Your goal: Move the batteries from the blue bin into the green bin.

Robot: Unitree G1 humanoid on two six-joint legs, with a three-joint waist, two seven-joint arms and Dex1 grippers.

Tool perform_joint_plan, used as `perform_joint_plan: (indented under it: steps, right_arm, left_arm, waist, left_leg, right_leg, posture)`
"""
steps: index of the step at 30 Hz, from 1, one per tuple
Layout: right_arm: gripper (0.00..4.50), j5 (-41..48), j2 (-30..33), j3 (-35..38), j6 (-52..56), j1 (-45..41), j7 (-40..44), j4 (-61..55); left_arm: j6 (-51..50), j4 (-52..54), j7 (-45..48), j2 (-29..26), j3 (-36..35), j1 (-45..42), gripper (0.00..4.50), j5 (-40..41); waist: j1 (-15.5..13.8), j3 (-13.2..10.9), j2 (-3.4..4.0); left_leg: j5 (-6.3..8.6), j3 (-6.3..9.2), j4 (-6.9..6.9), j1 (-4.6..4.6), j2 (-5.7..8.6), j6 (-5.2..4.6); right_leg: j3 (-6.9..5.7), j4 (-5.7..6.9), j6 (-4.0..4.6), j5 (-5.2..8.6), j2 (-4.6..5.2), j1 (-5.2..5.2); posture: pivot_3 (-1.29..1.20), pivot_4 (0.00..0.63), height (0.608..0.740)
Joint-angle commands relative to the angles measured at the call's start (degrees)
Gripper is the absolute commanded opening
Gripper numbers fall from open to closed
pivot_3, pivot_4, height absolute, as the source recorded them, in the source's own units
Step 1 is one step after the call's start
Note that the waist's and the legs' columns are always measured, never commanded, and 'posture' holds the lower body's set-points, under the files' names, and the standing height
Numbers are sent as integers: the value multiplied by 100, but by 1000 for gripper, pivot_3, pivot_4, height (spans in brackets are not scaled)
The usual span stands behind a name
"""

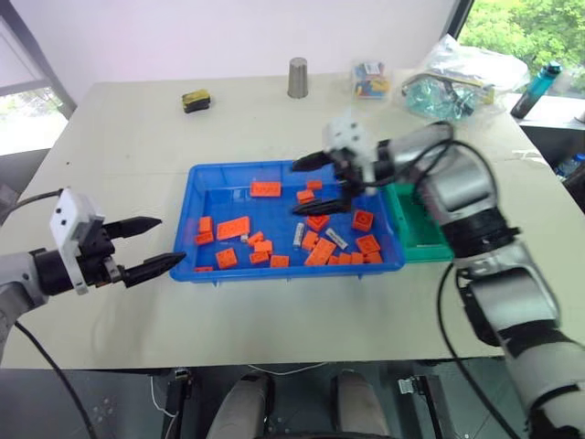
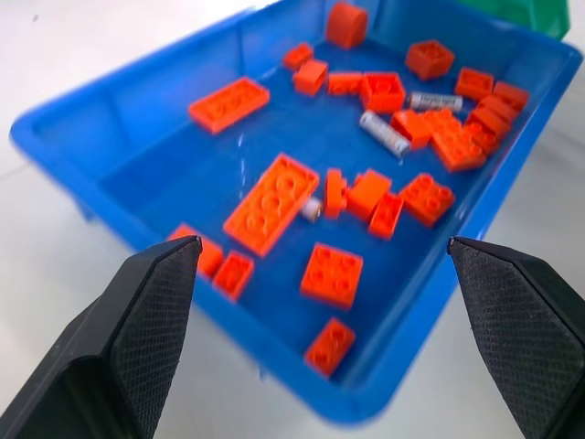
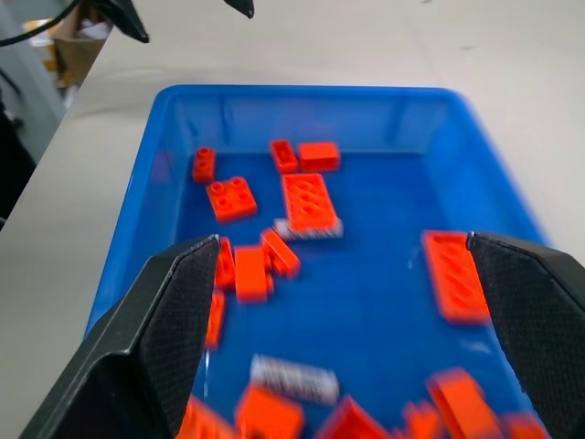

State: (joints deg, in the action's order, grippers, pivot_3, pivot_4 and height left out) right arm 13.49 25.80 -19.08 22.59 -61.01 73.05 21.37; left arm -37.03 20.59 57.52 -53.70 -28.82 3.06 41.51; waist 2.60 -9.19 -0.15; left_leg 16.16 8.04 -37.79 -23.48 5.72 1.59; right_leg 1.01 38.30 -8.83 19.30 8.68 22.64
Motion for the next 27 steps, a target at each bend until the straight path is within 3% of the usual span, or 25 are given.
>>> perform_joint_plan:
  steps: [1,12,19,27]
  right_arm:
    - [4428,-371,-643,-177,-525,-394,-176,756]
    - [4428,-1240,-2220,-207,-1888,-853,-881,3373]
    - [4428,-1478,-2631,59,-2219,-1032,-1401,4236]
    - [4428,-1490,-2760,407,-2207,-1139,-1394,4531]
  left_arm:
    - [94,264,67,-67,-411,209,4500,18]
    - [185,95,-276,160,-327,157,4500,-115]
    - [238,-13,-322,157,-289,92,4500,-185]
    - [263,67,-404,217,-230,88,4500,-250]
  waist:
    - [18,0,0]
    - [176,1,0]
    - [308,1,0]
    - [353,1,0]
  left_leg:
    - [0,0,-1,0,-1,1]
    - [-3,16,2,2,0,6]
    - [-5,20,6,2,-1,10]
    - [-6,20,15,3,-1,12]
  right_leg:
    - [0,1,1,-1,-2,0]
    - [-10,19,2,-1,-5,4]
    - [-10,53,2,-1,-6,17]
    - [-9,75,3,-1,-6,28]
  posture:
    - [0,150,727]
    - [0,150,727]
    - [0,150,727]
    - [0,150,727]
